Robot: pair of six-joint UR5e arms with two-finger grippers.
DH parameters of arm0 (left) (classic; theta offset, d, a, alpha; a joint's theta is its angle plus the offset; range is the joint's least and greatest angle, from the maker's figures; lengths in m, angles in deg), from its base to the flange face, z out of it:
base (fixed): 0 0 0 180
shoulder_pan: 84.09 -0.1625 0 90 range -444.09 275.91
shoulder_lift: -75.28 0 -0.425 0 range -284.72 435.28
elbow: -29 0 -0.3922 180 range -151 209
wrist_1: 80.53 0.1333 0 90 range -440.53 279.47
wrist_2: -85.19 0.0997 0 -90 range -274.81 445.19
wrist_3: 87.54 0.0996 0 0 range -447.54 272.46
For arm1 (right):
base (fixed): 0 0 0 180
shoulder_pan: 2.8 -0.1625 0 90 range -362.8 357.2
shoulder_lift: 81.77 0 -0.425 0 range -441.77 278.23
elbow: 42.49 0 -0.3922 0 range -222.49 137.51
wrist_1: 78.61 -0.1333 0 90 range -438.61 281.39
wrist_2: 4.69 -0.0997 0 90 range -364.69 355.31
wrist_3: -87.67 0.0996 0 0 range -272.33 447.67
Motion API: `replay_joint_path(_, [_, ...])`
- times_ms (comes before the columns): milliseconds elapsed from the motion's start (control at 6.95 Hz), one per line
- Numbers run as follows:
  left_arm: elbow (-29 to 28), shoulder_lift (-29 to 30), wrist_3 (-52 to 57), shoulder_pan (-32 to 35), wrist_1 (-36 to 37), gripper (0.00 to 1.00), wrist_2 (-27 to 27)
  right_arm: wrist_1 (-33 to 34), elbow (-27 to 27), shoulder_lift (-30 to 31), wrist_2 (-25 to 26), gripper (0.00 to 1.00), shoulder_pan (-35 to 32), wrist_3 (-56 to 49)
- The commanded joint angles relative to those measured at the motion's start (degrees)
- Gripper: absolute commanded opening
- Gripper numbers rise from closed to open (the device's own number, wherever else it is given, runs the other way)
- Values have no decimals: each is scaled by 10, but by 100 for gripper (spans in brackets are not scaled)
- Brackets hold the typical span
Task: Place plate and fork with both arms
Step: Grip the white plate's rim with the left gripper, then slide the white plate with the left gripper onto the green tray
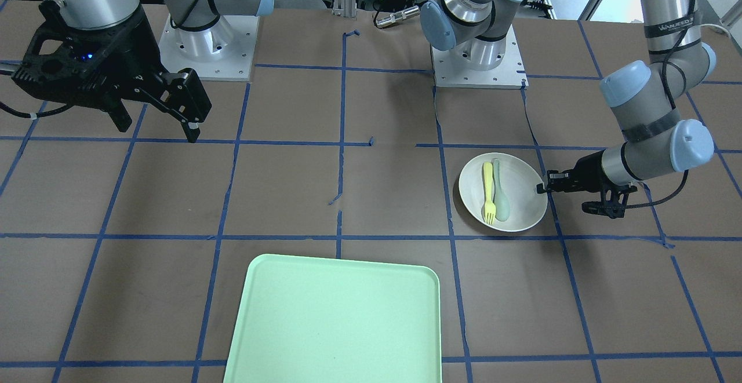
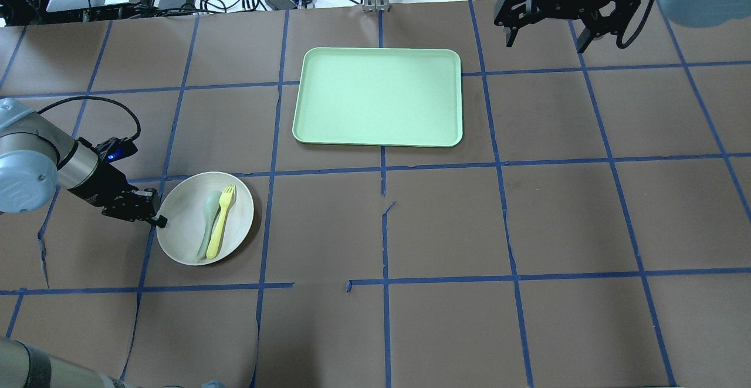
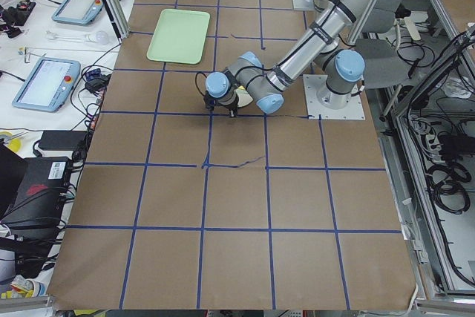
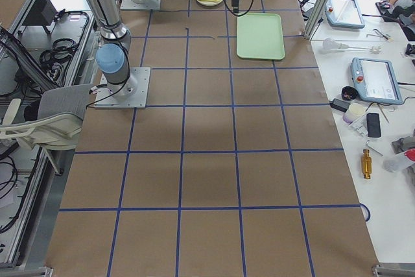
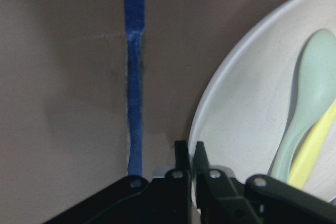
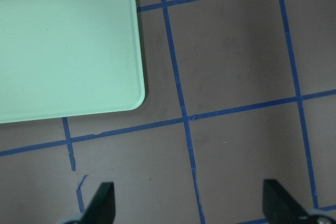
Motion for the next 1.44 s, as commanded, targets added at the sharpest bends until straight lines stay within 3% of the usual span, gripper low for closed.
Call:
replay_joint_path(0, [-40,-2,-13,1,-40,0,-4,0,0,0,0,100,0,0])
replay_joint_path(288, [-133,-1,-55,1,-167,0,-30,0,0,-2,1,100,0,0])
replay_joint_path(432, [-163,3,-91,9,-167,0,-32,0,0,-2,1,100,0,0])
replay_joint_path(719, [-241,21,-169,115,-150,0,-31,0,0,-2,1,100,0,0])
replay_joint_path(1007, [-313,82,-249,198,-135,0,-75,0,0,-1,0,100,0,0])
replay_joint_path(1151, [-335,119,-306,254,-75,0,-98,0,0,-1,0,100,0,0])
replay_joint_path(1295, [-373,164,-307,298,-64,0,-99,0,0,-1,0,100,0,0])
